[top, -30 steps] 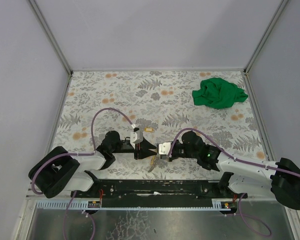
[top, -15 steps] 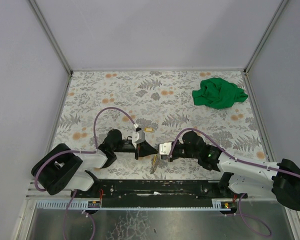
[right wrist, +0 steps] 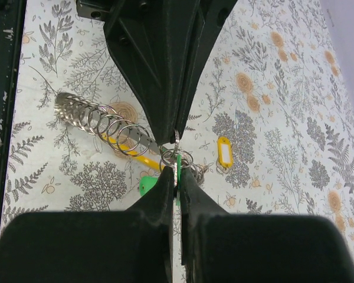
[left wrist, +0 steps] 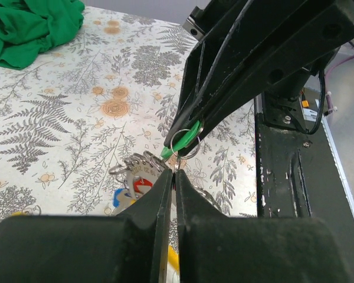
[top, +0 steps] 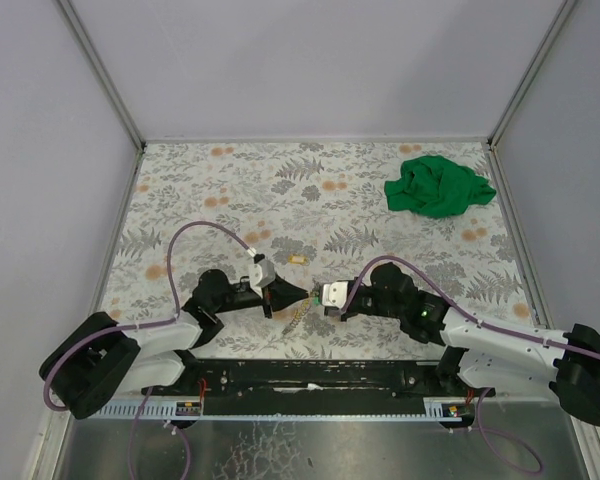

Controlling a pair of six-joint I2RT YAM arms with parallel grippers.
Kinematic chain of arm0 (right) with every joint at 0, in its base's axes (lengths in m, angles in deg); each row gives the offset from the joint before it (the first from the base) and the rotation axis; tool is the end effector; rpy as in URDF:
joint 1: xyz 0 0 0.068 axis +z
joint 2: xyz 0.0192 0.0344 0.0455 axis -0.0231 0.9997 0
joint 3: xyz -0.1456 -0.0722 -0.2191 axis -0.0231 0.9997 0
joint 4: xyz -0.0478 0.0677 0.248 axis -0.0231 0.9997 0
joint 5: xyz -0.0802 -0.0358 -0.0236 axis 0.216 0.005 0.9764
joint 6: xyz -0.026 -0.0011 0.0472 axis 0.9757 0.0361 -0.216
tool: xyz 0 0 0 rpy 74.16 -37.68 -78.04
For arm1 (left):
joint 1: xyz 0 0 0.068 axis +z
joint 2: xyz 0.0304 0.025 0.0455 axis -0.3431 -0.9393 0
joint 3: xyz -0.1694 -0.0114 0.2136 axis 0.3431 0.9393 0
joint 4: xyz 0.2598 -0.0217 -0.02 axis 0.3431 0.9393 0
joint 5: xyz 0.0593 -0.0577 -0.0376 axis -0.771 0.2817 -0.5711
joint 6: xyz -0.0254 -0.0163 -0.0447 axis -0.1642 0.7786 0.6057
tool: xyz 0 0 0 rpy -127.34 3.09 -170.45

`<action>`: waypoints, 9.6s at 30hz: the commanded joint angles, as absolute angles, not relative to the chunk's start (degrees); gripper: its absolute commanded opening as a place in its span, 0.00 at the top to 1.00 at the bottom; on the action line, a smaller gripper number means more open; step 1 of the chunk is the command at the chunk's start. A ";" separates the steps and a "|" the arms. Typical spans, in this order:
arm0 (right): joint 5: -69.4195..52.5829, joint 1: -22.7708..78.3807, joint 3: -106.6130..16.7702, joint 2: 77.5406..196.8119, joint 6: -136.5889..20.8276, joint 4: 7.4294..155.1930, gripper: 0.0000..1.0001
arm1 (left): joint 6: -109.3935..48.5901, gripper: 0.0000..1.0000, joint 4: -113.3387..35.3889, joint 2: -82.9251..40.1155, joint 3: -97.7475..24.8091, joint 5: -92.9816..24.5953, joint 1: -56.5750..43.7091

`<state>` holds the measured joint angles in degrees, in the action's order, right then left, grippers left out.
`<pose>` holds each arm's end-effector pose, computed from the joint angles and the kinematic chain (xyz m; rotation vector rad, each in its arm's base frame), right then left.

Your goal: Put the keys on the keyring

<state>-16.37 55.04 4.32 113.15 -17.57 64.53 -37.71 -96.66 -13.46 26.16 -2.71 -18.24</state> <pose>0.1154 0.1907 0.2346 -1.4344 1.1622 0.5282 0.1436 -0.1425 0.1849 1.0086 1.3147 -1.1050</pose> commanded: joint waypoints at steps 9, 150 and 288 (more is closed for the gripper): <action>-14.69 54.94 3.50 117.85 -21.62 63.30 1.00 | -31.04 1.00 -103.35 -8.25 31.34 -12.75 -17.81; -25.13 56.37 9.36 131.99 -25.39 35.33 0.58 | -30.93 1.00 -102.74 -7.94 34.56 -18.46 -20.29; -8.53 57.13 8.70 119.33 -21.81 53.76 0.61 | -48.52 1.00 -78.43 -11.12 22.39 -17.71 -24.38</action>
<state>-12.15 56.76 8.63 121.76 -21.99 52.58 -47.11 -82.89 -13.07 24.85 -14.47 -23.88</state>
